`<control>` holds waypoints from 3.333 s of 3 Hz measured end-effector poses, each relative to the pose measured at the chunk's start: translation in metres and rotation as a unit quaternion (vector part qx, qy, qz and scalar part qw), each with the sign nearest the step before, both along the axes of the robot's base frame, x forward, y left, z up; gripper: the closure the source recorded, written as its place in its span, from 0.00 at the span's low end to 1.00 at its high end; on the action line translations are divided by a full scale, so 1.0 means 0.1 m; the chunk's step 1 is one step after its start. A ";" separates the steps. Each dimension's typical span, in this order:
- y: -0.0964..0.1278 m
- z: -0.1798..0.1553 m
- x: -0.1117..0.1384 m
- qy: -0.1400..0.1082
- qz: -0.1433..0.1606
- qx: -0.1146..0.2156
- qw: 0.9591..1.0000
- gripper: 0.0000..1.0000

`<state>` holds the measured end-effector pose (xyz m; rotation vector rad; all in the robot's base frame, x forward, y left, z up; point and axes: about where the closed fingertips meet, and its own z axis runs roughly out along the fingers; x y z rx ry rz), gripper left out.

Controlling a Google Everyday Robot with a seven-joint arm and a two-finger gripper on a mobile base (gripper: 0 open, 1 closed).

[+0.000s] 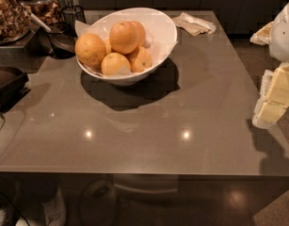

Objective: Pick orange from white bowl

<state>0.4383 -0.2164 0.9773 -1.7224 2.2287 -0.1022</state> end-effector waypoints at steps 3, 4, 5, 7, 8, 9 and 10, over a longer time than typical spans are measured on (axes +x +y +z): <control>0.10 0.10 0.38 -0.007 -0.058 -0.008 0.998 0.00; 0.21 0.11 0.73 0.009 -0.122 -0.018 0.992 0.00; 0.29 0.13 0.80 0.006 -0.160 -0.003 0.987 0.00; 0.96 0.08 1.14 0.021 -0.110 0.028 0.993 0.00; 0.97 0.09 1.16 0.018 -0.110 0.032 0.993 0.00; 1.05 0.10 1.26 0.010 -0.123 0.064 0.990 0.00; 1.29 0.11 1.46 0.027 -0.132 0.094 0.986 0.00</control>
Offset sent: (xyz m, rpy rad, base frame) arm 0.0150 0.0086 0.0038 -0.0088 -0.0194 -0.0680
